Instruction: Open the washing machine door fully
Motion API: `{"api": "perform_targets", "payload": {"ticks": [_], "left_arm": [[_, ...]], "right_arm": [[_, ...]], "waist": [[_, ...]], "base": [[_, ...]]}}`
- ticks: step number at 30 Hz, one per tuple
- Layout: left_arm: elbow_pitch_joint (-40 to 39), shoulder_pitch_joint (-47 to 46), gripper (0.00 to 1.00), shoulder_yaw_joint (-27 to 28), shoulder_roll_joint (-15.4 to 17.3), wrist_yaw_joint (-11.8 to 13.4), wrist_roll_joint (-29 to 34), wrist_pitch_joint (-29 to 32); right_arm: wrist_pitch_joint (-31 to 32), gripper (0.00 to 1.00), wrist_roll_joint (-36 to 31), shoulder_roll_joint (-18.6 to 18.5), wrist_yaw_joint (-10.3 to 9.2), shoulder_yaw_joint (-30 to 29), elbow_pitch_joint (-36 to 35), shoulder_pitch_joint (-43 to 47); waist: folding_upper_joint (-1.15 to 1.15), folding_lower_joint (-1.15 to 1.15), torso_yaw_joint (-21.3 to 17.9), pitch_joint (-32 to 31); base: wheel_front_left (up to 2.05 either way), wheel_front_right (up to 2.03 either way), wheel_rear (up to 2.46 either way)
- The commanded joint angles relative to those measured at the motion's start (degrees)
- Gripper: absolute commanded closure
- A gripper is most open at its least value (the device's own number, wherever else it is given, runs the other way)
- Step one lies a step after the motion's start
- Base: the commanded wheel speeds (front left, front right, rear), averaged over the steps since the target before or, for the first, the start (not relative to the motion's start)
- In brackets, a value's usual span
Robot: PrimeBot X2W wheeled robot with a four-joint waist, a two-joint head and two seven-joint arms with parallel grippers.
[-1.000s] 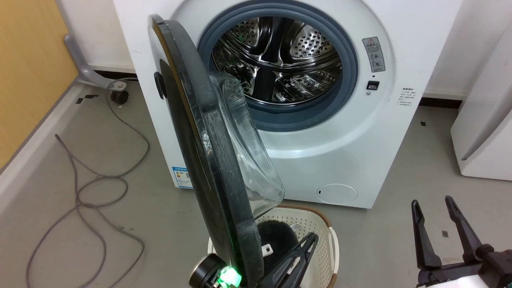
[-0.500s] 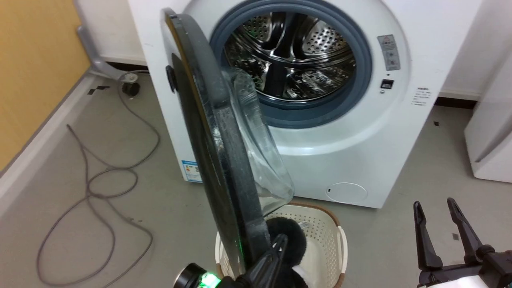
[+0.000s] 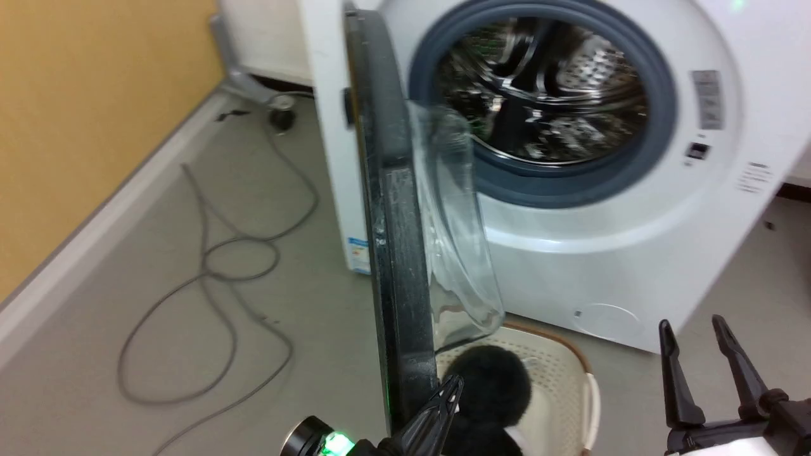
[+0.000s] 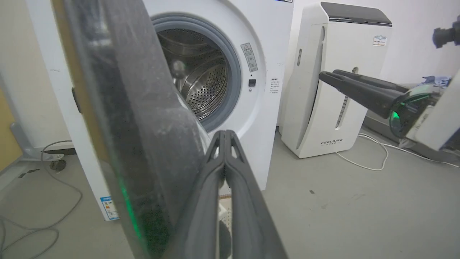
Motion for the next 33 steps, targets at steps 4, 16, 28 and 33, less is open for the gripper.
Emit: {"api": "perform_targets", "payload": {"ticks": [4,16,28,33], "left_arm": [[-0.28,0.66,1.0,1.05,1.06,0.24,0.04,-0.24],[-1.82,1.66,1.0,6.47,2.92,2.79,-1.04,-0.24],[0.27,-2.47,1.0,18.68,4.14,6.0,-4.33,-0.24],[4.01,-5.23,1.0,24.14,4.83,5.88,-5.99,-0.24]], "right_arm": [[-0.24,0.0,0.41,0.19,0.05,0.22,0.26,0.6],[-0.24,0.0,0.03,0.19,0.05,1.23,0.9,-0.69],[-0.24,0.0,-1.31,0.19,0.05,2.7,2.24,-3.43],[-0.24,0.0,-1.71,0.19,0.05,1.6,2.03,-3.23]], "waist": [[0.0,0.0,5.54,0.28],[0.0,0.0,12.05,1.75],[0.0,0.0,12.61,3.87],[0.0,0.0,12.61,4.97]], "base": [[0.0,0.0,0.0],[0.0,0.0,0.0],[0.0,0.0,0.0],[0.0,0.0,0.0]]}}
